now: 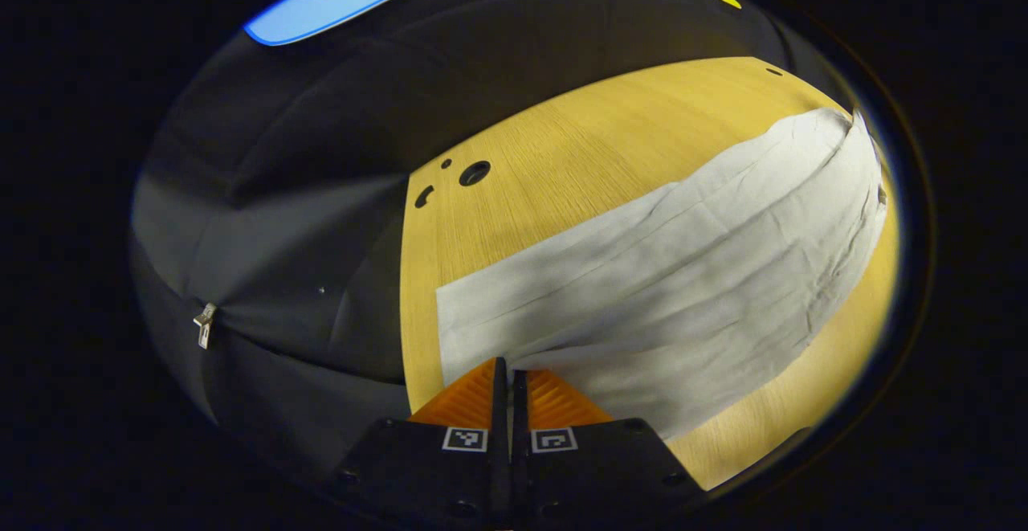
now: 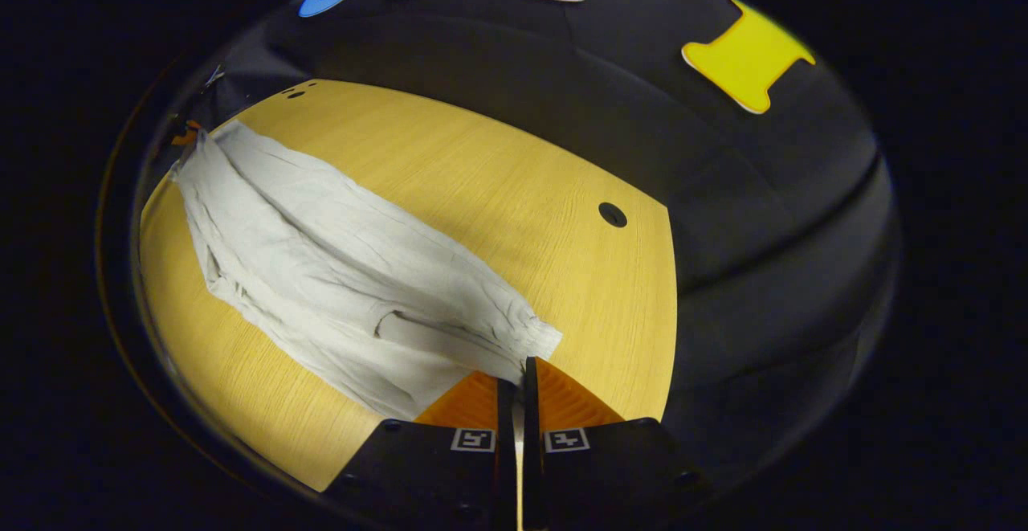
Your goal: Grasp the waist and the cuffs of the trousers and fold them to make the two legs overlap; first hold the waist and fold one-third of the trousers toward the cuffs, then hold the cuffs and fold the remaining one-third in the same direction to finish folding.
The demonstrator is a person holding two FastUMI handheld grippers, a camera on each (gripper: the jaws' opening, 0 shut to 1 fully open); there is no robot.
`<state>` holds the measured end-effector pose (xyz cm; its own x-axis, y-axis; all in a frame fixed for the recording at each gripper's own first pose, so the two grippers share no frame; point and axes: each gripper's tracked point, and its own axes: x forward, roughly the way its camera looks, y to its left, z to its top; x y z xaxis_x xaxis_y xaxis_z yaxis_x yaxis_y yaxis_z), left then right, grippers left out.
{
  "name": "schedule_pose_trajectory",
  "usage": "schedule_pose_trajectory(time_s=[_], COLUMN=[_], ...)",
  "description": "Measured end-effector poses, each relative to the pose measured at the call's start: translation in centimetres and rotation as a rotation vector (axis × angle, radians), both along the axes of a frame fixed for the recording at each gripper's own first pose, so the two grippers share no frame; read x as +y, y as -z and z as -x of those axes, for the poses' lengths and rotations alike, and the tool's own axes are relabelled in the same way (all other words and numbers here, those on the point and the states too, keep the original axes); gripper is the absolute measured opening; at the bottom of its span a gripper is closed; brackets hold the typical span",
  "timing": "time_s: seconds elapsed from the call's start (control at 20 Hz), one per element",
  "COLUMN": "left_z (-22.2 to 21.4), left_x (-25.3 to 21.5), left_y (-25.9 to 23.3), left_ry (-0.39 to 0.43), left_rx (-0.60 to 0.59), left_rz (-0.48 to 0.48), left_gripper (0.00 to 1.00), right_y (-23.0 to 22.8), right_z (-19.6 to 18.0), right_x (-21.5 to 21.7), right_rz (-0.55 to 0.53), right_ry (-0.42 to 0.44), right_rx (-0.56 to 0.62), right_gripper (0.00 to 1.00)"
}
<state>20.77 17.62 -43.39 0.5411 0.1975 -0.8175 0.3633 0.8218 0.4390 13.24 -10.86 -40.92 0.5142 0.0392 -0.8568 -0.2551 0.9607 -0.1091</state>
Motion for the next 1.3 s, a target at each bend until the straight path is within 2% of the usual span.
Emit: schedule_pose_trajectory(time_s=[0.35, 0.45, 0.5, 0.6, 0.7, 0.75, 0.8, 0.85, 0.9, 0.95, 1.0, 1.1, 1.15, 1.25, 1.3], left_z=[-2.3, -2.6, -2.7, -2.2, -2.1, -2.2, -2.3, -2.2, -2.1, -1.9, -1.9, -2.0, -1.9, -1.7, -1.7], left_x=[0.0, -0.5, -0.8, -1.5, -1.2, -1.1, -1.0, -1.2, -1.1, -1.0, -0.7, 0.0, 0.3, 0.1, 0.2], left_y=[3.8, 3.7, 3.5, 2.8, 2.7, 2.7, 2.5, 2.4, 2.4, 2.3, 2.1, 1.7, 1.3, 0.5, -0.1], left_ry=[-0.036, -0.018, -0.006, 0.014, 0.015, 0.012, 0.009, 0.008, 0.014, 0.011, 0.004, -0.007, -0.01, -0.007, -0.002], left_rx=[0.096, 0.096, 0.1, 0.115, 0.113, 0.105, 0.095, 0.086, 0.078, 0.081, 0.077, 0.062, 0.048, 0.024, 0.003], left_rz=[-0.007, -0.026, -0.04, -0.069, -0.078, -0.079, -0.075, -0.063, -0.05, -0.038, -0.031, -0.022, -0.02, -0.007, -0.014], left_gripper=[0.05, 0.06, 0.05, 0.06, 0.08, 0.1, 0.13, 0.23, 0.25, 0.39, 0.36, 0.5, 0.66, 0.87, 0.9], right_y=[3.0, 3.1, 3.4, 4.0, 4.0, 4.1, 3.9, 3.5, 3.1, 2.5, 1.7, -0.6, -1.4, -3.4, -3.8], right_z=[-2.3, -2.9, -2.7, -2.8, -3.0, -2.7, -2.8, -3.0, -3.1, -2.9, -2.9, -2.8, -2.4, -1.5, -0.8], right_x=[-0.2, -0.4, -0.7, -0.7, -1.7, -2.3, -2.7, -3.0, -3.2, -3.5, -3.4, -2.7, -3.0, -3.6, -3.9], right_rz=[-0.098, -0.102, -0.101, -0.12, -0.121, -0.124, -0.144, -0.171, -0.215, -0.26, -0.323, -0.452, -0.517, -0.63, -0.666], right_ry=[0.146, 0.177, 0.199, 0.239, 0.284, 0.305, 0.331, 0.372, 0.421, 0.475, 0.527, 0.639, 0.705, 0.85, 0.912], right_rx=[0.058, 0.041, 0.045, 0.06, 0.059, 0.056, 0.042, 0.023, 0.004, -0.011, -0.029, -0.086, -0.109, -0.159, -0.187], right_gripper=[0.07, 0.07, 0.11, 0.31, 0.37, 0.54, 0.65, 0.75, 0.85, 0.93, 0.97, 0.99, 0.99, 0.99, 0.98])
